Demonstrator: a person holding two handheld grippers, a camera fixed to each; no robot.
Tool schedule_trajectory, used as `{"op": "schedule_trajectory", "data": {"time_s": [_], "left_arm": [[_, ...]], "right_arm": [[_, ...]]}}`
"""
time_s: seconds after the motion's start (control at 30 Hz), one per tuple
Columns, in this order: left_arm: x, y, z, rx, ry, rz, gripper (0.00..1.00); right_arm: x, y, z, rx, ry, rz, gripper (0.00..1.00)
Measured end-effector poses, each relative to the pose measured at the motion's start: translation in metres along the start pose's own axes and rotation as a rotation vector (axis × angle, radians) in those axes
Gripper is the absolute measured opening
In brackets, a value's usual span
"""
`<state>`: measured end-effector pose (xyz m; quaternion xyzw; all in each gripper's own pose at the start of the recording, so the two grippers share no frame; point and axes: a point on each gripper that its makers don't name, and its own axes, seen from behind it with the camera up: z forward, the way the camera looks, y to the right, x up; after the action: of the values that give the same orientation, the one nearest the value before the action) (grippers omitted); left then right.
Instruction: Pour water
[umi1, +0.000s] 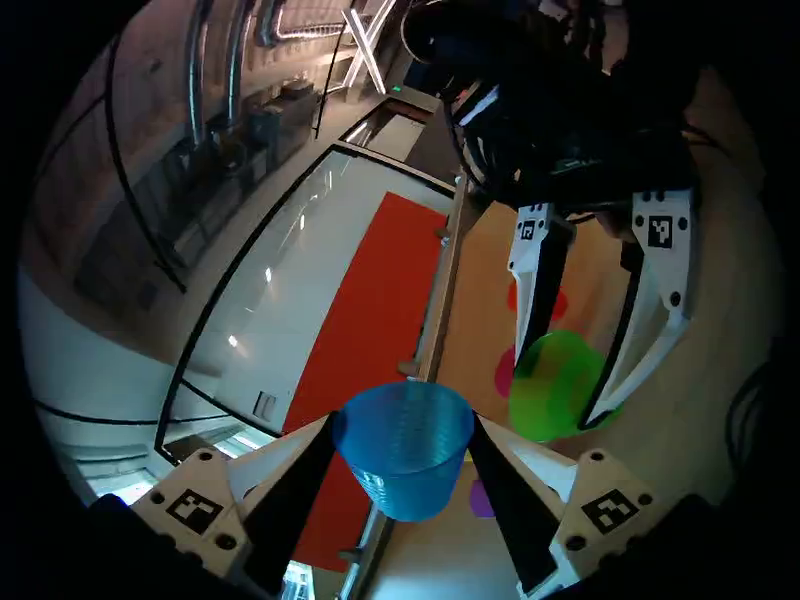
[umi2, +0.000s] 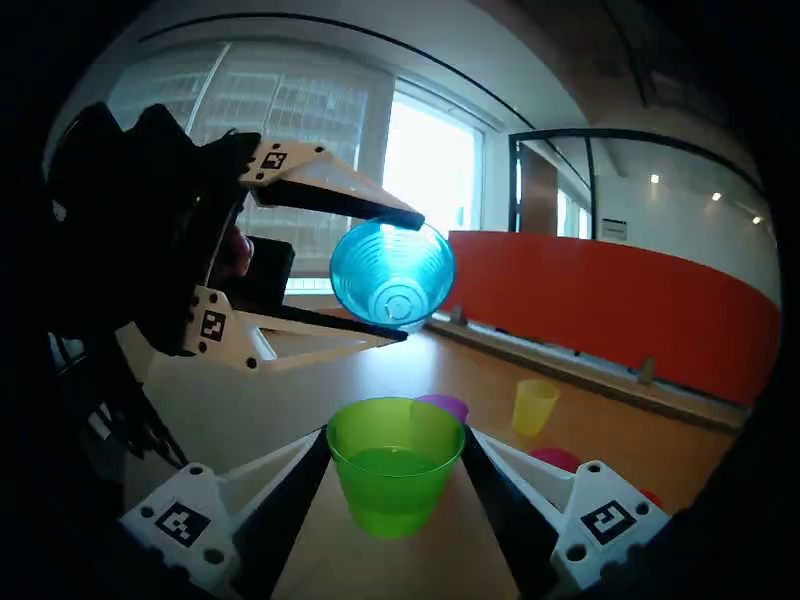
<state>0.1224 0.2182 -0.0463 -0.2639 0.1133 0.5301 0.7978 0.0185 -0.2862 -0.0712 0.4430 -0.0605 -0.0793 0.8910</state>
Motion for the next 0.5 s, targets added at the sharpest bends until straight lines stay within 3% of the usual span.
{"op": "schedule_trajectory", "data": {"time_s": [0.17, 0.5], "left_arm": [[-0.007, -0.002, 0.001, -0.002, -0.006, -0.09, 0.89], [-0.023, 0.0, -0.002, -0.015, -0.015, -0.327, 0.89]], "right_arm": [[0.003, 0.0, 0.0, 0.0, 0.007, 0.0, 0.94], [0.006, 0.001, 0.0, -0.004, 0.014, 0.001, 0.94]]}}
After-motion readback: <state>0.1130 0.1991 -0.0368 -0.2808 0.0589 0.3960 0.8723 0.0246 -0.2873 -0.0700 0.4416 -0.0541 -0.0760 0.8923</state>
